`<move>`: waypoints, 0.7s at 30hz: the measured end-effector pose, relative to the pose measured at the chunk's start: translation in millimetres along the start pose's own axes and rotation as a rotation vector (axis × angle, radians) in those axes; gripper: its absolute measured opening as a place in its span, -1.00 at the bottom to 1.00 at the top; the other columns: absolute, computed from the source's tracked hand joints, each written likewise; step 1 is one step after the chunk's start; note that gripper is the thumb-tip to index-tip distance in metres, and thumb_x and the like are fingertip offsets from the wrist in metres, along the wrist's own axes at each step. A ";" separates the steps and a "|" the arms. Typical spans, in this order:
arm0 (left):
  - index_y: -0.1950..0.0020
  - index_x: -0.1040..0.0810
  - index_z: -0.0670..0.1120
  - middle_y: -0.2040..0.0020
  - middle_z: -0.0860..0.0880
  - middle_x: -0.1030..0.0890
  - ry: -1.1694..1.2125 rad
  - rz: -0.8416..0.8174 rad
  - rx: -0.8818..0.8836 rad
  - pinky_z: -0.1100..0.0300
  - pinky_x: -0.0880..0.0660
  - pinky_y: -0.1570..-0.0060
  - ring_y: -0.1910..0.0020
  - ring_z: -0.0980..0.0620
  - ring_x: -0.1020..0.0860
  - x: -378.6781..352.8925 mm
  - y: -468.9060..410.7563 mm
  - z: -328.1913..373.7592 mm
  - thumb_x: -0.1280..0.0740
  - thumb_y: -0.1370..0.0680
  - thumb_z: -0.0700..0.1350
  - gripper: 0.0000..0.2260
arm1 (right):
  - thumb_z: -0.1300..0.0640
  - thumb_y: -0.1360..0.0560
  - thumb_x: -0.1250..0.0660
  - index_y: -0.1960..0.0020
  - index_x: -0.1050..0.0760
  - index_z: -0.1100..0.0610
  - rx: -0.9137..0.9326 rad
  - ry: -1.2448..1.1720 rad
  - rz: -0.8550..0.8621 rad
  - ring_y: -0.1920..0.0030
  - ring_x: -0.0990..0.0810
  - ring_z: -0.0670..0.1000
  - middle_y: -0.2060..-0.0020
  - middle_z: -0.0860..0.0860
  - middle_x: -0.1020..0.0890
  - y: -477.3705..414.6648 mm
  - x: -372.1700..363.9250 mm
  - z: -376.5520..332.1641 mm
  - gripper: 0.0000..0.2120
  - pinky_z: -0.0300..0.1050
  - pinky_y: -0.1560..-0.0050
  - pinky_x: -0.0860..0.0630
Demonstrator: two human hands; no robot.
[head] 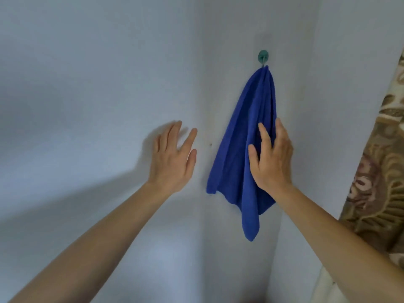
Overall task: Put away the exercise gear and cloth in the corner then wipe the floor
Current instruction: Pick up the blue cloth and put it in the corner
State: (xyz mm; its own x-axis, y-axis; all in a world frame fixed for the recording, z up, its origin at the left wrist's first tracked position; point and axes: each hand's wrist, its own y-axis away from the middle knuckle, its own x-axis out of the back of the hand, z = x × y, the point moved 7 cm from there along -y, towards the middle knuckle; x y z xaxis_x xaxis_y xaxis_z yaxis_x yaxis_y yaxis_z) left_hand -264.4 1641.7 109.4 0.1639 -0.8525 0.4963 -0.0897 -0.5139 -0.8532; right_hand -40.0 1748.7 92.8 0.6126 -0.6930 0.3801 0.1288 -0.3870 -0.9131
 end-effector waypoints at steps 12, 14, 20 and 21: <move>-0.61 -0.11 -0.09 -0.60 -0.26 -0.03 -0.383 -0.188 0.419 -0.23 -0.01 -0.50 -0.59 -0.24 0.01 111.3 145.6 -101.0 -0.04 -0.67 0.14 -0.44 | -0.10 -0.65 -0.17 -0.61 -0.09 0.16 0.389 -0.331 -0.170 -0.60 0.05 0.25 -0.58 0.28 0.02 52.9 -50.0 -168.9 -0.36 0.23 -0.56 0.05; -0.62 -0.06 -0.07 -0.61 -0.24 0.02 -0.456 -0.205 0.531 -0.22 0.02 -0.51 -0.60 -0.22 0.05 149.2 173.1 -106.4 -0.01 -0.67 0.15 -0.43 | -0.10 -0.65 -0.18 -0.61 -0.10 0.16 0.410 -0.448 -0.183 -0.60 0.06 0.25 -0.58 0.28 0.01 61.7 -46.0 -197.9 -0.36 0.22 -0.56 0.07; -0.61 -0.12 -0.12 -0.60 -0.27 -0.03 -0.679 -0.297 0.715 -0.28 -0.08 -0.48 -0.59 -0.26 0.00 258.1 290.8 -80.7 -0.05 -0.67 0.15 -0.42 | -0.13 -0.65 -0.15 -0.61 -0.07 0.16 0.478 -0.754 -0.350 -0.59 0.06 0.27 -0.58 0.29 0.04 147.4 -35.2 -300.2 -0.35 0.26 -0.54 0.05; -0.61 -0.13 -0.13 -0.60 -0.28 -0.04 -0.715 -0.324 0.747 -0.29 -0.09 -0.47 -0.59 -0.26 0.00 279.1 311.5 -74.4 -0.05 -0.67 0.15 -0.42 | -0.13 -0.65 -0.14 -0.62 -0.04 0.14 0.487 -0.792 -0.397 -0.60 0.07 0.26 -0.59 0.27 0.05 168.0 -27.6 -321.6 -0.34 0.26 -0.54 0.05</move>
State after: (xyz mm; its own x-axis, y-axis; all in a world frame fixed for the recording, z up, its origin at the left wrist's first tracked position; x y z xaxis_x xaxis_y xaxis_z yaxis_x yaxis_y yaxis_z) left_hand -319.7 1236.6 -5.9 0.6290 -0.3092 0.7133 0.6424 -0.3101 -0.7009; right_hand -286.1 1507.2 -23.6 0.7748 0.1036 0.6237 0.6317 -0.0885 -0.7701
